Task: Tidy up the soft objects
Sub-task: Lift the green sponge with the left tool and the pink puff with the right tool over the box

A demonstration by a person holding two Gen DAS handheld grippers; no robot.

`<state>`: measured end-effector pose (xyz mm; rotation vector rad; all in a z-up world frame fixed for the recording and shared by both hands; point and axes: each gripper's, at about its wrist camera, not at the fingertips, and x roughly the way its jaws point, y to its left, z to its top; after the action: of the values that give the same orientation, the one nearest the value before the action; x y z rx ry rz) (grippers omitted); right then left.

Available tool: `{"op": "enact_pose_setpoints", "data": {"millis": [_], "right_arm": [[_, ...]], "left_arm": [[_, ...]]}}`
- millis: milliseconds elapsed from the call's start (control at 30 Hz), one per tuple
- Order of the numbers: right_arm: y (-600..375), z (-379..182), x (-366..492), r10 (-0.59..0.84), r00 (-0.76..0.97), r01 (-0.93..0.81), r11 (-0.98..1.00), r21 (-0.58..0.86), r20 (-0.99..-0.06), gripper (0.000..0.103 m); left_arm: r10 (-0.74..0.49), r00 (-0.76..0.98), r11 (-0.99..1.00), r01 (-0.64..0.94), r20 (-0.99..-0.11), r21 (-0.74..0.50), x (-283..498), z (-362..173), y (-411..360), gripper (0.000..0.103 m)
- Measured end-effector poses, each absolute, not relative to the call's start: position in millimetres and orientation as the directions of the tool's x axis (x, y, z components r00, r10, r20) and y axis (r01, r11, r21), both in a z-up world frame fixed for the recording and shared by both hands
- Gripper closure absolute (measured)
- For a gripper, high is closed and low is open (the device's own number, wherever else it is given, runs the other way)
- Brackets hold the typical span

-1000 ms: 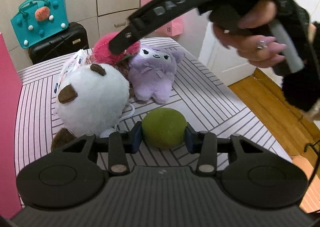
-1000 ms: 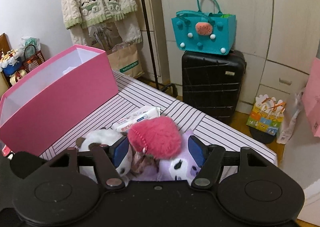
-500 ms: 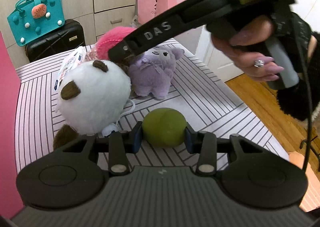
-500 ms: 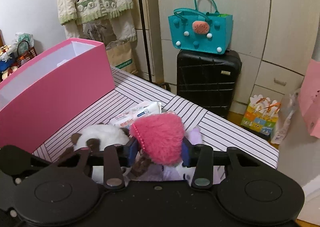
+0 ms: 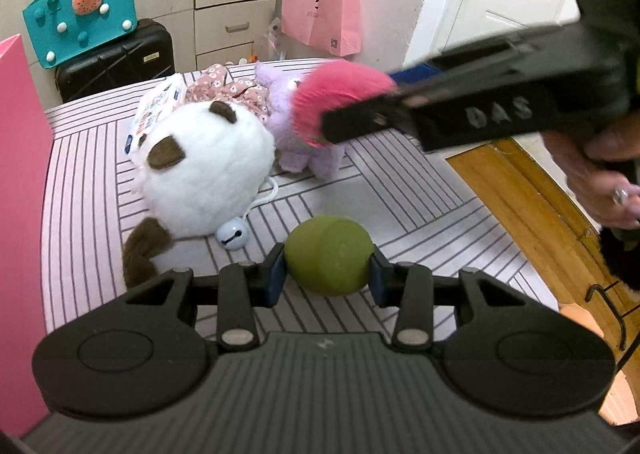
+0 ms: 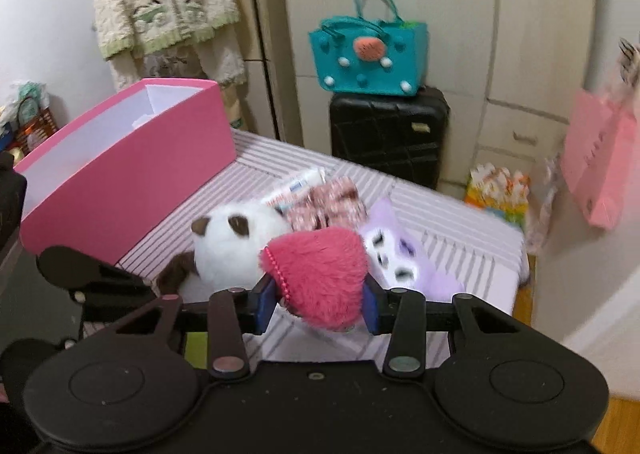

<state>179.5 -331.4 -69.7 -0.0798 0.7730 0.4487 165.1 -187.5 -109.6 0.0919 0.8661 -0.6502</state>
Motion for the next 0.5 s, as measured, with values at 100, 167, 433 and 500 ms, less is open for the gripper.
{"op": "enact_pose_setpoints", "data": {"millis": [100,167,433,500], "right_arm": [[-336.4,-72.4,169.1,0.360,0.620,-0.396,0.911,0.119,-0.697,0.055],[-337.8,-74.9,162.5,0.354,0.618,-0.385,0.915,0.123,-0.702,0.055],[-333.4,-90.1,142.4,0.358,0.553,-0.364,0.916,0.169,-0.752,0.055],[-329.6,-91.3,136.2,0.359,0.534,-0.367,0.914,0.173,-0.765,0.055]], "left_arm": [[-0.491,0.461,0.805,0.565,-0.739,-0.182,161.9,-107.5,-182.8,0.063],[-0.492,0.450,0.804,0.564,-0.745,-0.190,161.0,-106.4,-179.5,0.063],[-0.495,0.386,0.787,0.578,-0.778,-0.214,153.2,-102.2,-170.9,0.063],[-0.492,0.364,0.781,0.586,-0.791,-0.216,150.7,-100.7,-169.2,0.063]]}}
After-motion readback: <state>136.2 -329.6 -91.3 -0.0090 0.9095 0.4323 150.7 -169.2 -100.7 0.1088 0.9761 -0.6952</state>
